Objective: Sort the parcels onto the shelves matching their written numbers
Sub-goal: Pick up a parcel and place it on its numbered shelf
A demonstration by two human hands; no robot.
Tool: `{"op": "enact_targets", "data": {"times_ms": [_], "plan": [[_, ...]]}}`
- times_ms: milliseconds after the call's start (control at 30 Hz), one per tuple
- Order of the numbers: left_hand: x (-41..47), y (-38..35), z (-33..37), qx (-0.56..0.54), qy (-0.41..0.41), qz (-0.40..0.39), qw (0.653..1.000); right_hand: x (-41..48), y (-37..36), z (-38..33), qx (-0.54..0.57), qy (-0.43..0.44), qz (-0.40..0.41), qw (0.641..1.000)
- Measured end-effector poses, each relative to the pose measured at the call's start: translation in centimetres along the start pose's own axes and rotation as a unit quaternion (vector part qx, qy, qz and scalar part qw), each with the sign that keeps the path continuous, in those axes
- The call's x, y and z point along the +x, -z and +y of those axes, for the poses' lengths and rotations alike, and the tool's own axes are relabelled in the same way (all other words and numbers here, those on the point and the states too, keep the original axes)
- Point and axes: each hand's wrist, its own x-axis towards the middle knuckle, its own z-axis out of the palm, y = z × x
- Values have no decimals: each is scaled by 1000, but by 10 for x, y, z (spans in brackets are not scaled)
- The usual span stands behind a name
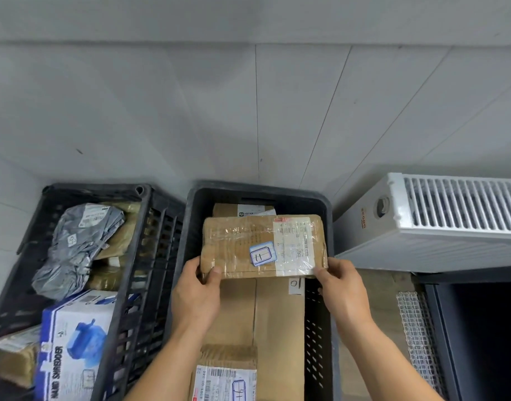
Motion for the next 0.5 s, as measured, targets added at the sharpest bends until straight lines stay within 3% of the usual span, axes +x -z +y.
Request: {"op": "enact_targets", "data": {"times_ms": [500], "plan": [[-146, 150, 84, -89, -86, 110, 986, -155, 76, -128, 3, 163, -24, 986]]}}
